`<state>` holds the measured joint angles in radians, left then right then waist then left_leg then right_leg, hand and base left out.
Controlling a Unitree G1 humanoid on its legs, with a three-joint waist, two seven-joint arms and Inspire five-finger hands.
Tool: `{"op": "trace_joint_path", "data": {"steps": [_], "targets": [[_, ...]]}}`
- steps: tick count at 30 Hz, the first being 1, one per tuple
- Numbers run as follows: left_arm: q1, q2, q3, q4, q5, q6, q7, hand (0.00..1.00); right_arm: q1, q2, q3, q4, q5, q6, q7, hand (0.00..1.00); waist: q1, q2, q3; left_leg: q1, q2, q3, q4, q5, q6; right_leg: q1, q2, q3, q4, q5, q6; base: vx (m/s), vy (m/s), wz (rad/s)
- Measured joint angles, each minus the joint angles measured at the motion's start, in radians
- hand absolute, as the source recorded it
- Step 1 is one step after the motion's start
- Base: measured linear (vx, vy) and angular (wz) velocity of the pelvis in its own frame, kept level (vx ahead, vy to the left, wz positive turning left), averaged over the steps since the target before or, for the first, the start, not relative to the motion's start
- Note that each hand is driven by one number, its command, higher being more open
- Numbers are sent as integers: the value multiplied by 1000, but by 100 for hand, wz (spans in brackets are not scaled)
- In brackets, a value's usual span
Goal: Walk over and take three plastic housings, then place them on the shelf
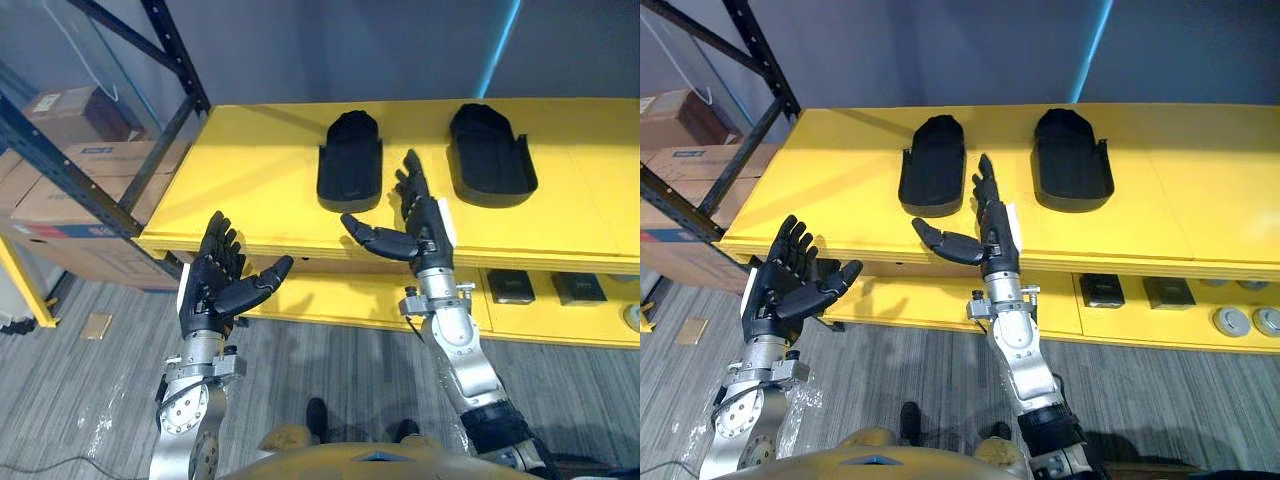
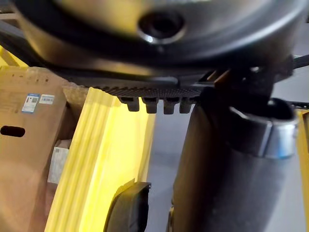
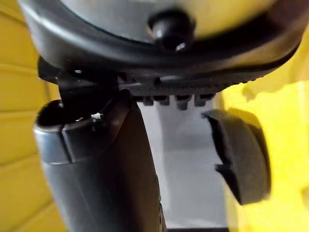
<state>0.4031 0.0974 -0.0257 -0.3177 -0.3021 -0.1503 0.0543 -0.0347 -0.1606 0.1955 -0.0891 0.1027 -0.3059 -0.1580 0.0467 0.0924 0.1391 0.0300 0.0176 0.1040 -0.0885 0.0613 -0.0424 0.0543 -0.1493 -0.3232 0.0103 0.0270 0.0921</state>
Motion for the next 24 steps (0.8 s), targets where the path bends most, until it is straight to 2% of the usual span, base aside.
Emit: {"op": "trace_joint_path", "data": {"steps": [4,5,7,14,16,20,22,23,24], "targets": [[-1,2,33,0,-1,-22,9,100,57,8,-54,-153,35,-56,22,100,-22,-27,-28,15,9,42,0,-7,2,2,11,41,-18,7,-1,49,-13,-35],[-11,2,47,-4,-2,-46,12,100,74,10,-81,-181,45,-71,22,100,-31,-37,-36,19,12,55,1,-9,1,1,14,52,-21,7,-1,38,-20,-18],[-29,-1,50,-10,-13,-76,16,100,98,10,-119,-197,54,-73,23,100,-42,-40,-39,26,12,61,0,-13,0,5,14,57,-22,7,-1,23,-8,-16],[-82,-26,21,-159,-163,-229,6,100,280,39,-239,-192,70,42,-25,100,-73,-39,-42,66,14,143,1,-50,-2,4,19,140,-23,10,3,16,21,-33],[-112,-25,-11,-168,-164,-270,9,100,338,74,-266,-193,71,60,-51,100,-95,-41,-44,93,20,213,5,-62,-2,-9,31,213,-21,16,3,30,18,-83],[-166,-24,-68,-157,-158,-271,74,100,413,91,-313,-205,99,63,-77,100,-144,-51,-39,109,41,360,56,-116,-11,-55,65,367,-21,40,0,12,17,-127],[-194,-22,-96,-145,-150,-279,143,100,461,92,-357,-217,133,60,-74,100,-188,-52,-37,112,57,434,106,-163,-19,-70,82,445,-29,54,2,-2,-13,-126],[-231,-22,-103,-122,-118,-287,186,100,508,94,-389,-234,153,51,-75,100,-224,-54,-30,114,71,469,155,-198,-22,-76,99,491,-30,56,3,3,-40,-97],[-249,-21,-106,-112,-101,-288,208,100,529,94,-401,-237,159,45,-75,100,-235,-54,-28,113,77,476,176,-212,-21,-78,106,510,-29,57,3,10,-44,-84]]}}
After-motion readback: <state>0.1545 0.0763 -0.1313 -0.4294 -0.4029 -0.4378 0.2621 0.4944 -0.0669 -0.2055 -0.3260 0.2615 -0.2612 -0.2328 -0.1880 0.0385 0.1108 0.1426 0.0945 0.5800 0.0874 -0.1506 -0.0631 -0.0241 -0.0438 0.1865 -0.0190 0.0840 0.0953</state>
